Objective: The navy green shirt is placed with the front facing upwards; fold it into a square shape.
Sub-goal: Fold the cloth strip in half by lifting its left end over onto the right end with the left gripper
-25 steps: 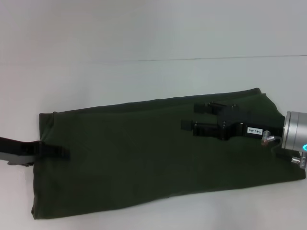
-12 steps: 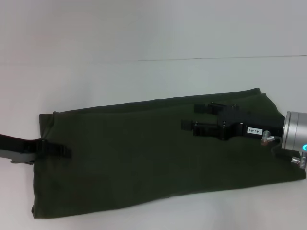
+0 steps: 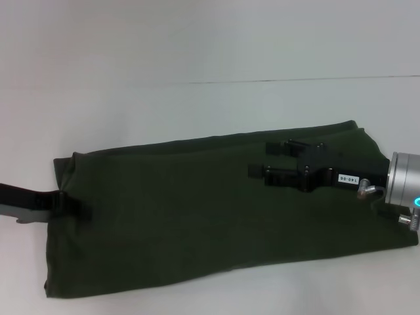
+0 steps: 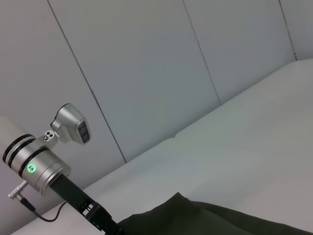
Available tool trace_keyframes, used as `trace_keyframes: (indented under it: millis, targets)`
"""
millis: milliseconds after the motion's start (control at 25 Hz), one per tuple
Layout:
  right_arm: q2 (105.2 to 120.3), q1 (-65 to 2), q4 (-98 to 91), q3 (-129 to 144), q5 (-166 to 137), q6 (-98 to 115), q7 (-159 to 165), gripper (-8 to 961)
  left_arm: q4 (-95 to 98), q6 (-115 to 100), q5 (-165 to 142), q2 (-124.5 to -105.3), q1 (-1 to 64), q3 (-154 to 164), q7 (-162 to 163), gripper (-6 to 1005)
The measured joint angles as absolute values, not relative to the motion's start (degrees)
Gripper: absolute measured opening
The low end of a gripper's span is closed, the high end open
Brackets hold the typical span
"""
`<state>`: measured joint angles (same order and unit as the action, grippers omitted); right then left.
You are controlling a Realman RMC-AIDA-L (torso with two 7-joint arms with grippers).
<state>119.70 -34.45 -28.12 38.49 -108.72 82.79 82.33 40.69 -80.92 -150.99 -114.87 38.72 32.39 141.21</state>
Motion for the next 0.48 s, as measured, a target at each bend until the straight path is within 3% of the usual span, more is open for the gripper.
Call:
trace_keyframes:
  millis: [320, 480]
  targets:
    - [119.70, -34.45, -28.12, 38.49, -108.72, 82.79, 82.39, 890, 40.69, -81.00, -151.04, -114.96, 38.84, 32.52, 141.02, 313]
    - [119.70, -34.45, -28.12, 38.49, -108.72, 82.79, 82.39, 890, 40.70, -81.04, -151.04, -114.96, 38.84, 32.52, 141.01, 180]
